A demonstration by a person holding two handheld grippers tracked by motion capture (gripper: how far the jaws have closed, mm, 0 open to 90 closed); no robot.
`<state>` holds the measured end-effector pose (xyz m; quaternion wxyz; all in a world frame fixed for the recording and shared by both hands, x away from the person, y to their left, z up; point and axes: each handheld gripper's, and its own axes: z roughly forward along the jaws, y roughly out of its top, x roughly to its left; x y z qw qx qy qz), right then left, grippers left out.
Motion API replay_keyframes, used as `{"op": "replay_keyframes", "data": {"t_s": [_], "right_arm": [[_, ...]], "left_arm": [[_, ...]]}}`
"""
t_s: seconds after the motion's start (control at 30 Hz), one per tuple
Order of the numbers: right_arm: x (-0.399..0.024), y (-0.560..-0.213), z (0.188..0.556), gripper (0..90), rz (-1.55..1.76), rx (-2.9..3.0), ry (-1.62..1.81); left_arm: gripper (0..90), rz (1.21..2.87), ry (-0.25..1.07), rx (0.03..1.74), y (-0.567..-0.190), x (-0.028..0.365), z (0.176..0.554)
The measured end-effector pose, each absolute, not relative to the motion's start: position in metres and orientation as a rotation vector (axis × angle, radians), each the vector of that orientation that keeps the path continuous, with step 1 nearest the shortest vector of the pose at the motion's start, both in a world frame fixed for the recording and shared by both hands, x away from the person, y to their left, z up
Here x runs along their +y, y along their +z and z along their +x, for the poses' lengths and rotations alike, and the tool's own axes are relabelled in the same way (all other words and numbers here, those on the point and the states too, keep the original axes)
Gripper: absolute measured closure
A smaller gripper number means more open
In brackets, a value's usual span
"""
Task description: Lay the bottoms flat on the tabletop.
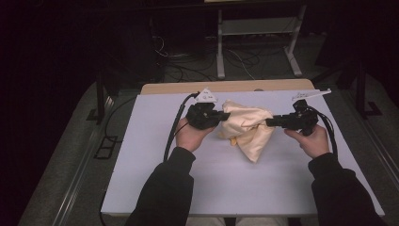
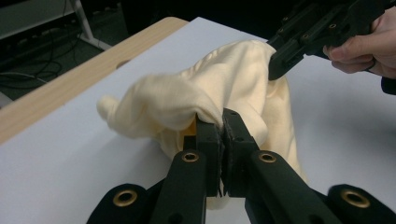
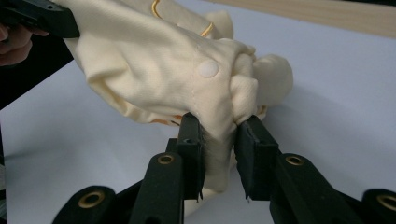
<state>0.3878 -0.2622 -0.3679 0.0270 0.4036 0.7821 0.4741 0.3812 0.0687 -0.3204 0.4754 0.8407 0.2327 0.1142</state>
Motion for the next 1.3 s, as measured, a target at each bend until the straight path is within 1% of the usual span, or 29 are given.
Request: {"op": "replay_keyframes", "data": {"t_s": [0.1, 0.13, 0.2, 0.23, 0.27, 0.3, 0.33, 0.53, 0.77, 0.87, 0.97, 1.07, 1.3], "right_arm": [[-0.264, -0.358, 0.388, 71.4, 1.233, 2.412, 1.455], [-0.267, -0.348, 0.388, 71.6, 1.221, 2.397, 1.461], [-0.269, -0.337, 0.387, 71.8, 1.207, 2.39, 1.452], [-0.269, -0.337, 0.387, 71.8, 1.207, 2.39, 1.452], [-0.27, -0.327, 0.387, 72.0, 1.19, 2.389, 1.438], [-0.27, -0.327, 0.387, 72.0, 1.19, 2.389, 1.438], [-0.271, -0.318, 0.386, 72.4, 1.179, 2.387, 1.423], [-0.271, -0.301, 0.382, 72.8, 1.135, 2.411, 1.399], [-0.261, -0.304, 0.382, 72.9, 1.117, 2.454, 1.363], [-0.249, -0.317, 0.382, 73.0, 1.119, 2.493, 1.37], [-0.241, -0.325, 0.381, 73.0, 1.111, 2.523, 1.357], [-0.224, -0.331, 0.381, 72.9, 1.101, 2.565, 1.365], [-0.204, -0.326, 0.38, 73.0, 1.07, 2.604, 1.397]], "left_arm": [[86.0, 2.057, 0.289, 0.565, -0.313, 0.067, 0.381], [86.0, 2.05, 0.293, 0.566, -0.308, 0.067, 0.383], [86.0, 2.035, 0.291, 0.57, -0.303, 0.066, 0.384], [86.0, 2.035, 0.291, 0.57, -0.303, 0.066, 0.384], [86.0, 2.033, 0.292, 0.569, -0.3, 0.067, 0.385], [86.0, 2.027, 0.292, 0.573, -0.297, 0.067, 0.385], [86.0, 2.015, 0.287, 0.577, -0.293, 0.067, 0.386], [85.9, 1.989, 0.259, 0.586, -0.284, 0.072, 0.387], [85.9, 1.987, 0.24, 0.628, -0.294, 0.082, 0.385], [85.9, 1.973, 0.222, 0.671, -0.305, 0.095, 0.384], [85.9, 1.957, 0.209, 0.697, -0.308, 0.102, 0.384], [85.9, 1.967, 0.246, 0.703, -0.303, 0.115, 0.38], [85.8, 1.977, 0.307, 0.707, -0.289, 0.132, 0.372]]}}
